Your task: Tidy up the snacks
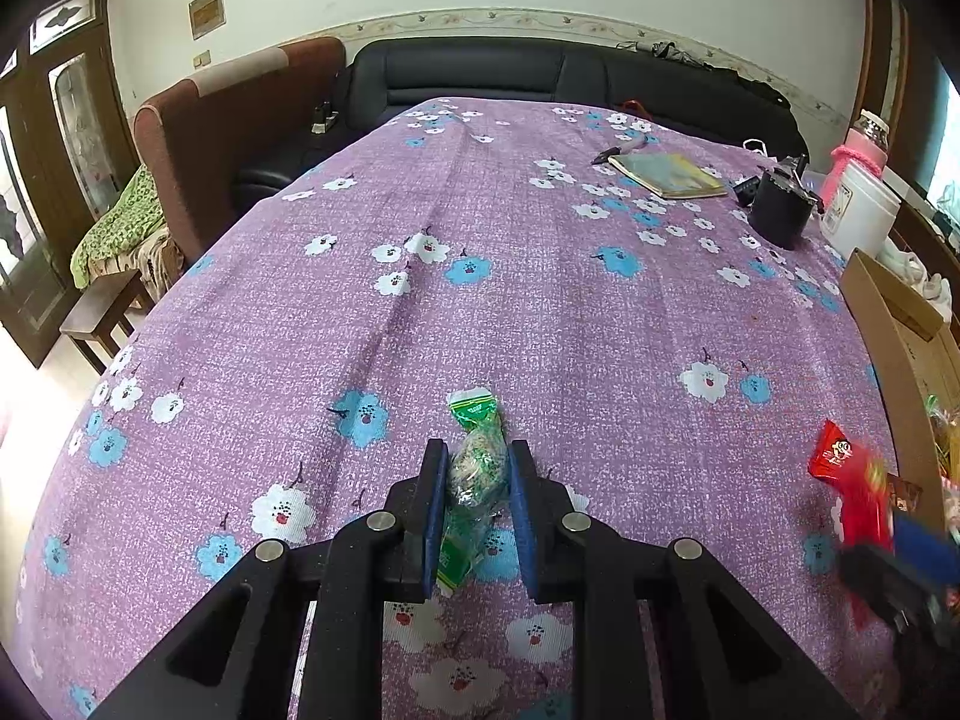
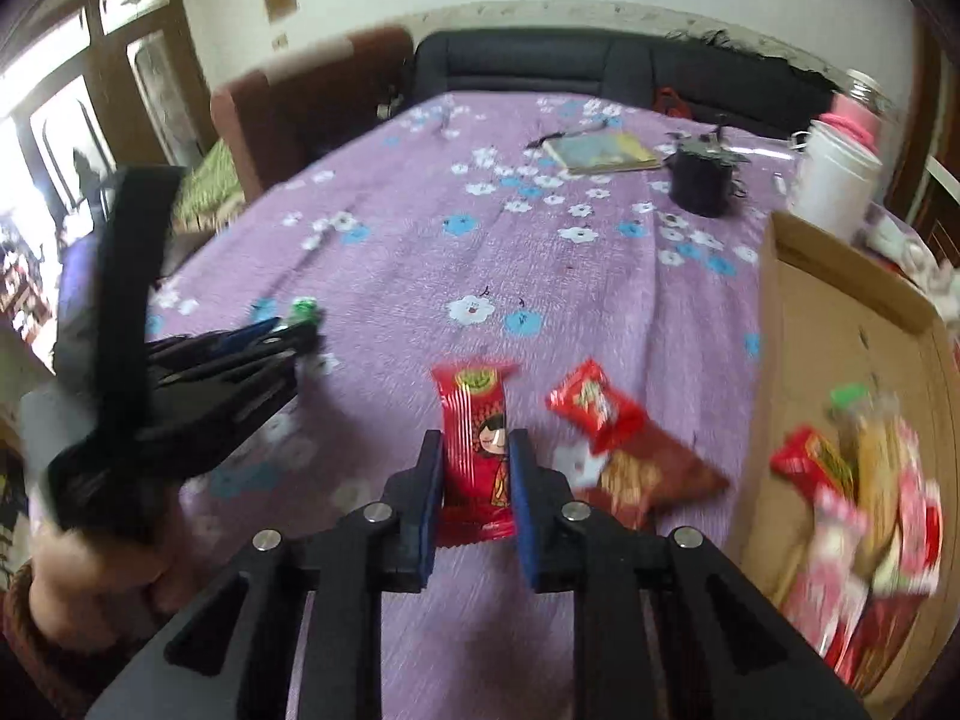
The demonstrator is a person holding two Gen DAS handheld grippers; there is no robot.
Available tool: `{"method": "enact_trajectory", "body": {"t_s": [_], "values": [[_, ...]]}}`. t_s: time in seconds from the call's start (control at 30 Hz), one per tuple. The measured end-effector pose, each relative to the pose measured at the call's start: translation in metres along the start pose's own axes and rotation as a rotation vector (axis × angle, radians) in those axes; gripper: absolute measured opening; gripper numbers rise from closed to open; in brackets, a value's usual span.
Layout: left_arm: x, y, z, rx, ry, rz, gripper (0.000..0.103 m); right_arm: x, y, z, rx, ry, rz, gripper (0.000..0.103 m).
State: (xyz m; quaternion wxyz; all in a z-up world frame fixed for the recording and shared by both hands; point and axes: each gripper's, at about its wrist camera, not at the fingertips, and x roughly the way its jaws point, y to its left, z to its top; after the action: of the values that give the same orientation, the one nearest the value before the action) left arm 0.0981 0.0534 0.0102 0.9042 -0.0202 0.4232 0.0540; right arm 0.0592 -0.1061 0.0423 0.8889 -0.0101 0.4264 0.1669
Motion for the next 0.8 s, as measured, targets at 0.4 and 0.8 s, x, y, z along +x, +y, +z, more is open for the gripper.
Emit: {"method": "enact_trajectory", "body": {"t_s": [0.4, 0.8], "values": [[0.0, -0.001, -0.001, 0.004, -0.001, -0.002, 0.021, -0.01, -0.016, -0.005, 0.08, -0.045, 0.083, 0.044], [-0.001, -0.001, -0.001, 0.011, -0.001, -0.002, 0.021, 0.016, 0.008, -0.024, -0.003, 0.148, 0.023, 0.019]]}}
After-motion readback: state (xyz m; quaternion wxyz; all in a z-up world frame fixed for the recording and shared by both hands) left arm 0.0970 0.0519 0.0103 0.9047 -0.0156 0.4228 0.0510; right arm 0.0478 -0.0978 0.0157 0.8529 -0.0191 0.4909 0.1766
